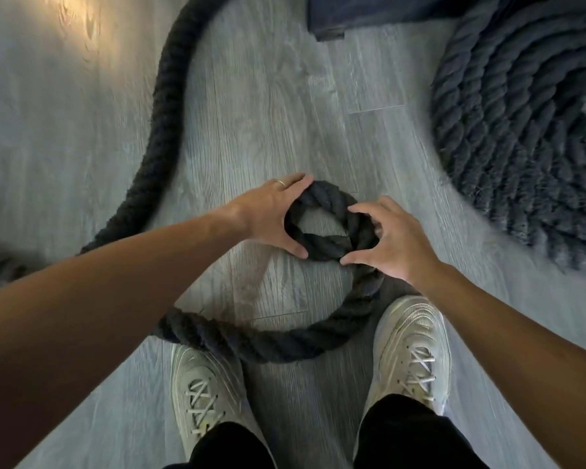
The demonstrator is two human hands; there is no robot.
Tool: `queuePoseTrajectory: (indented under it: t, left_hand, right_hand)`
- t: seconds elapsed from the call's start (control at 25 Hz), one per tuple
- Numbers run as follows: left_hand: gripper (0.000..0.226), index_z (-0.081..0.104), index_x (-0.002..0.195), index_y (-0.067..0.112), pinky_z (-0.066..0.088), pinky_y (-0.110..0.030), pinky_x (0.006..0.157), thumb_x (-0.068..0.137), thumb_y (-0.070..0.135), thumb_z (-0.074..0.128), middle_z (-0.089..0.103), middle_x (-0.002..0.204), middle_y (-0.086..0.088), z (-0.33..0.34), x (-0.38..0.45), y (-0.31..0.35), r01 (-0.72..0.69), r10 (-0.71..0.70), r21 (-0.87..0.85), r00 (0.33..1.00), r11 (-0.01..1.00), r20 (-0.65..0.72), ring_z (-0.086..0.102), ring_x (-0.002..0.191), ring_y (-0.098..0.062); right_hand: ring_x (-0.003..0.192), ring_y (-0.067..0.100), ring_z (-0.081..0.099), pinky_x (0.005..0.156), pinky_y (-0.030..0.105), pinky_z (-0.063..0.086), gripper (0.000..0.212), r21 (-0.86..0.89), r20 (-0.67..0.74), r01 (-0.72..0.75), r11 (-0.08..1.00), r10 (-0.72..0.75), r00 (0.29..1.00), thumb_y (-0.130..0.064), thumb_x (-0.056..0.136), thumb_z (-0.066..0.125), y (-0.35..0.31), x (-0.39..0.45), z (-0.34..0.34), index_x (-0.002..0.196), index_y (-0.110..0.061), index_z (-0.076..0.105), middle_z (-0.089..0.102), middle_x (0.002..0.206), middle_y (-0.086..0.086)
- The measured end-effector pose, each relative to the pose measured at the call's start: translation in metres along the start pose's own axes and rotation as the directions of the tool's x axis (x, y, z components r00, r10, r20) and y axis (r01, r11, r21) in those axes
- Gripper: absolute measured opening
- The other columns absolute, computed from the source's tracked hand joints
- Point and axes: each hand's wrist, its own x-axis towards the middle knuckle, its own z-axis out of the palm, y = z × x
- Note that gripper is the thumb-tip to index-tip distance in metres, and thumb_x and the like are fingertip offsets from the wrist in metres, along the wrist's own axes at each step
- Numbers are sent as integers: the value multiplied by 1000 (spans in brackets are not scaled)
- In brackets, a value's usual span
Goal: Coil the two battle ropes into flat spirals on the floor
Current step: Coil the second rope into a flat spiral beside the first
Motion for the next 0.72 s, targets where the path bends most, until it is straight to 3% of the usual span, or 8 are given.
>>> queuePoseTrajectory:
  t: [0.12, 0.2, 0.28, 0.32, 0.44, 0.52, 0.6, 0.72]
  left_hand:
    - [147, 0, 161, 25, 45, -48, 109, 49, 94, 66, 16, 165, -1, 9, -7, 9, 79, -68, 116, 993, 990, -94, 37, 142, -30]
    - [143, 9, 158, 20, 54, -47, 97, 49, 102, 53, 30, 157, -7, 24, -21, 13, 195, -158, 145, 960, 970, -231, 52, 129, -32]
    - [141, 18, 153, 16, 57, -46, 89, 48, 105, 46, 40, 146, -12, 38, -36, 18, 341, -318, 15, 891, 940, -324, 59, 118, -33]
    - [141, 21, 150, 14, 57, -46, 90, 47, 106, 46, 40, 145, -13, 43, -41, 19, 403, -408, -89, 849, 911, -334, 59, 119, -34]
    - [135, 26, 143, 8, 53, -44, 96, 47, 98, 60, 39, 138, -12, 57, -57, 29, 475, -584, -362, 752, 802, -307, 54, 125, -33]
    - [119, 32, 136, 6, 50, -38, 87, 56, 86, 70, 40, 129, -7, 69, -71, 37, 451, -611, -456, 729, 768, -308, 55, 119, -30]
    - [105, 36, 133, 5, 45, -33, 80, 65, 76, 74, 41, 127, -5, 78, -84, 44, 421, -620, -519, 725, 744, -300, 57, 115, -29]
    - [88, 41, 129, 9, 50, -39, 87, 74, 69, 73, 50, 127, -6, 70, -87, 32, 420, -662, -635, 723, 649, -197, 59, 110, -29]
  right_hand:
    - [98, 11, 58, 91, 37, 54, 87, 33, 18, -50, 998, 49, 999, -55, 48, 94, 2, 0, -1, 125, -38, 59, 49, 111, -16]
    - [102, 9, 58, 90, 32, 54, 78, 80, -89, -128, 989, 135, 987, -56, 57, 91, 1, -6, 5, 125, -36, 58, 49, 117, -14]
    - [108, 12, 59, 91, 34, 53, 63, 148, -247, -256, 955, 287, 926, -58, 74, 78, -10, -15, 19, 128, -33, 56, 50, 123, -10]
    - [114, 15, 58, 95, 36, 52, 64, 206, -261, -314, 927, 361, 895, -58, 79, 72, -20, -18, 28, 133, -31, 52, 49, 128, -7]
    - [138, 27, 34, 110, 50, 38, 91, 204, -112, -422, 884, 449, 887, -65, 83, 62, -52, -16, 55, 155, -27, 23, 33, 151, 4]
    - [141, 34, 22, 113, 56, 29, 105, 118, -60, -472, 874, 481, 875, -74, 81, 57, -68, -9, 64, 159, -24, 7, 22, 157, 6]
    - [139, 35, 22, 112, 56, 27, 115, 33, -65, -486, 873, 488, 871, -80, 74, 58, -75, -2, 67, 158, -25, 2, 21, 156, 6]
    - [134, 33, 26, 109, 53, 30, 115, -44, -127, -450, 892, 442, 888, -70, 72, 66, -74, 1, 74, 158, -27, 3, 25, 153, 3]
